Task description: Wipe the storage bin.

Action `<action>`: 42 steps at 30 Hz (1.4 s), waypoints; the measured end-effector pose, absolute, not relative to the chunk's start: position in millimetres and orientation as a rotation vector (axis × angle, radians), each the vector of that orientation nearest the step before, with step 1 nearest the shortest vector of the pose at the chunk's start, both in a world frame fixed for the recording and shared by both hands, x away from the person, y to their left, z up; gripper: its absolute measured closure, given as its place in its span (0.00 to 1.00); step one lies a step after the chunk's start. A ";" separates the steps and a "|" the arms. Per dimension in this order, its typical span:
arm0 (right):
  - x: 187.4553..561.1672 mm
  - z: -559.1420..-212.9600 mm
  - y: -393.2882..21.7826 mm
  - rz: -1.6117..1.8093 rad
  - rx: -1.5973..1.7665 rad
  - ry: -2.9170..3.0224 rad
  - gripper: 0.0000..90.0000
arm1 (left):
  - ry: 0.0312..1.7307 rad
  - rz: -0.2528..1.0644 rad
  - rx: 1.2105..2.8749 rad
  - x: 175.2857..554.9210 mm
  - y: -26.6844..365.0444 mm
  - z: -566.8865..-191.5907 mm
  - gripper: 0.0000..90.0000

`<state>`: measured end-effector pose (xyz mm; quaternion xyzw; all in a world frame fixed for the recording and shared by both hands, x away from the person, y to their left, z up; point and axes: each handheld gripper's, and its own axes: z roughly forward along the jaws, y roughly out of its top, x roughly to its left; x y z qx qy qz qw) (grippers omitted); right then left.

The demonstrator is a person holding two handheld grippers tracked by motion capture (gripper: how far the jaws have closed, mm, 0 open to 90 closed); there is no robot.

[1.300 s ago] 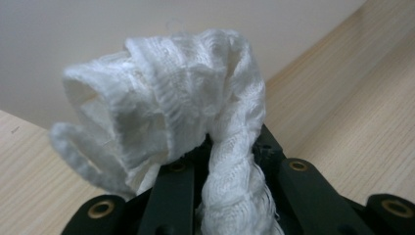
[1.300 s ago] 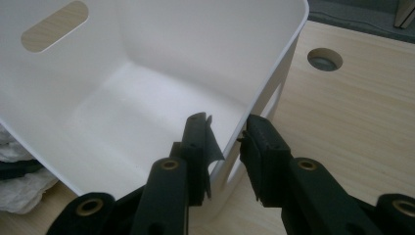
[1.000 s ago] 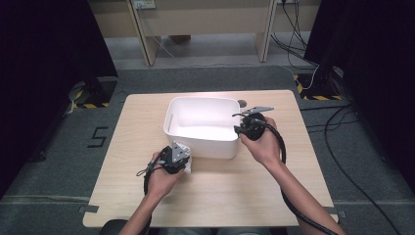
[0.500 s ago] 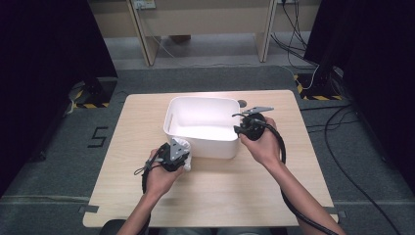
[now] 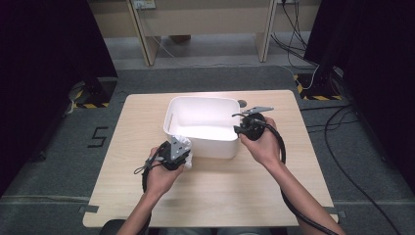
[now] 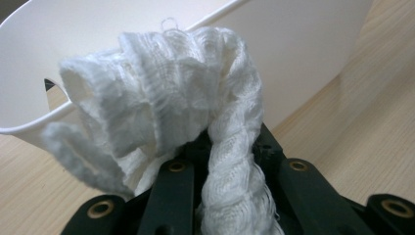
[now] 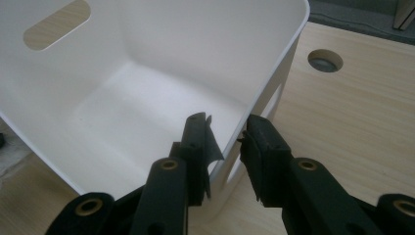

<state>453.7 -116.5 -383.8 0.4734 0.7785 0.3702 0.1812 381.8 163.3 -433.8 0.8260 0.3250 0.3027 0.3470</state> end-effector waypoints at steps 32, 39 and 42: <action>453.4 -383.8 -115.9 1.044 1.337 2.197 0.79 | 0.798 0.800 2.166 382.6 152.9 -441.3 0.83; 453.4 -384.0 -115.9 1.046 1.337 2.196 0.79 | 0.800 0.791 2.181 383.8 151.7 -447.9 0.83; 453.4 -384.0 -115.8 1.045 1.334 2.196 0.79 | 0.800 0.784 2.193 384.7 151.8 -451.3 0.83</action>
